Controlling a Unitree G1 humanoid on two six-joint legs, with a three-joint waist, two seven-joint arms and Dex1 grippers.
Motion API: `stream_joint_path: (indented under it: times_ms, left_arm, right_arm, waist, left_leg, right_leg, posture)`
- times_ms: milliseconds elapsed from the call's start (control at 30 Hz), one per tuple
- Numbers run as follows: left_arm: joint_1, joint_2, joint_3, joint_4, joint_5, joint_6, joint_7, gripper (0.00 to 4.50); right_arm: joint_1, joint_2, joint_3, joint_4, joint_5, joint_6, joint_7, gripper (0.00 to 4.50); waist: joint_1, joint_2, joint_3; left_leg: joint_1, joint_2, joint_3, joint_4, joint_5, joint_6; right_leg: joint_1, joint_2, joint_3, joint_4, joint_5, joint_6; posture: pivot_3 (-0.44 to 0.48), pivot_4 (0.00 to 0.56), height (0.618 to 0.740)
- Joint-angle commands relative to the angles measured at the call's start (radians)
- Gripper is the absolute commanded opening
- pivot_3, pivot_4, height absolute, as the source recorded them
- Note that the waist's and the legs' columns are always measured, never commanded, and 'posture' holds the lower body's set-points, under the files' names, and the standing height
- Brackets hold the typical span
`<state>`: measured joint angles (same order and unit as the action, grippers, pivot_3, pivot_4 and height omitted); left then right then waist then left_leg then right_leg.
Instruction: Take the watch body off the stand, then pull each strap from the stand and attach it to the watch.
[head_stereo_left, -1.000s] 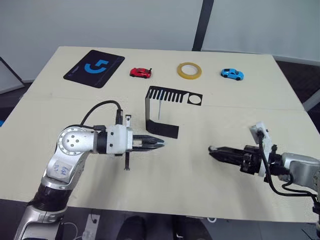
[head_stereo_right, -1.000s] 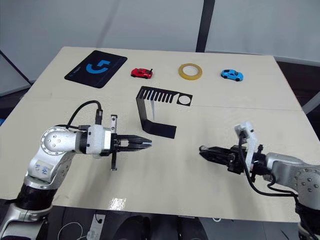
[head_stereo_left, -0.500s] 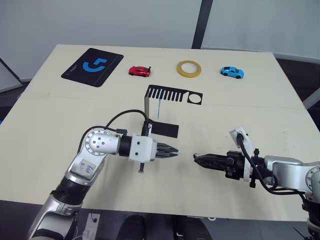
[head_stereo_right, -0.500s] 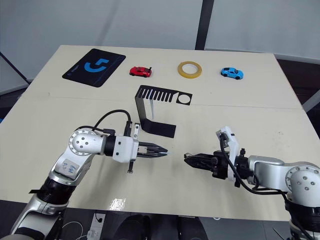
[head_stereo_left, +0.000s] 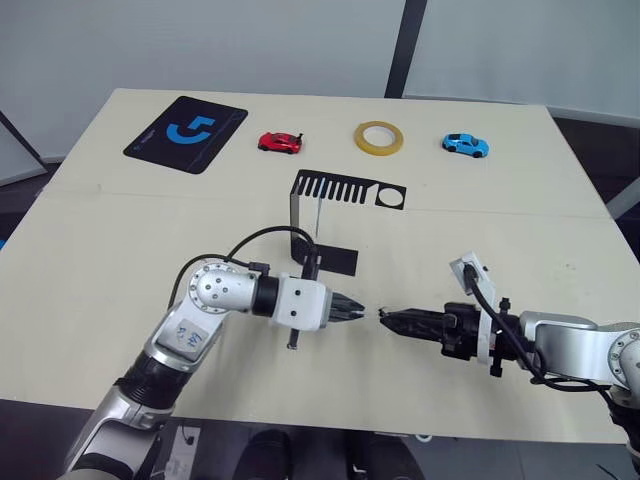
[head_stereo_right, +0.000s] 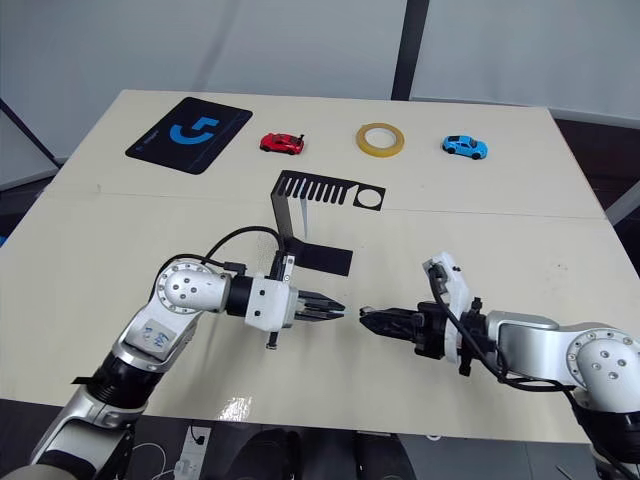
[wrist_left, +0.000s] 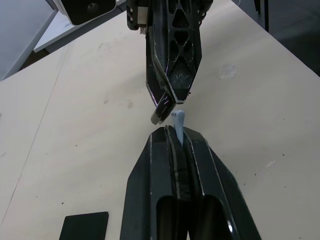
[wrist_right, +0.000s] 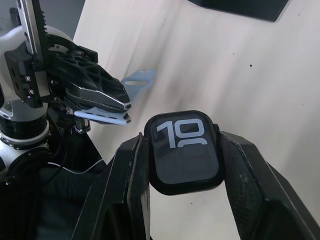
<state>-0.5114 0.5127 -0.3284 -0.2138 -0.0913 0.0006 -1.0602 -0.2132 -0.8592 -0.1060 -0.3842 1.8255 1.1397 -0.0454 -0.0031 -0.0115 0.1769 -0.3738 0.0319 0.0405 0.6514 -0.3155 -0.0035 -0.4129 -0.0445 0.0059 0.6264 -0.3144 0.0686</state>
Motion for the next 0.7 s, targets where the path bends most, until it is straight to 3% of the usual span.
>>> stream_joint_path:
  times_ms: [33,700]
  left_arm:
    - [-0.025,-0.006,0.002,-0.005,0.007,0.002,0.013,0.0]
    - [-0.028,-0.017,-0.005,0.0,0.003,0.012,0.01,0.0]
  right_arm:
    - [-0.006,-0.02,0.009,-0.019,0.04,-0.027,-0.002,1.65]
    - [-0.003,-0.042,0.042,-0.015,0.033,-0.07,0.007,1.65]
  waist:
    - [0.0,0.0,0.0]
    - [0.0,0.0,0.0]
  left_leg:
    - [0.0,0.0,0.0,0.0,0.0,0.0]
    - [0.0,0.0,0.0,0.001,0.0,0.0]
  right_leg:
    - [0.0,0.0,0.0,0.0,0.0,0.0]
    - [0.0,0.0,0.0,0.001,0.0,0.0]
  posture:
    - [0.0,0.15,0.74]
    - [0.0,0.15,0.74]
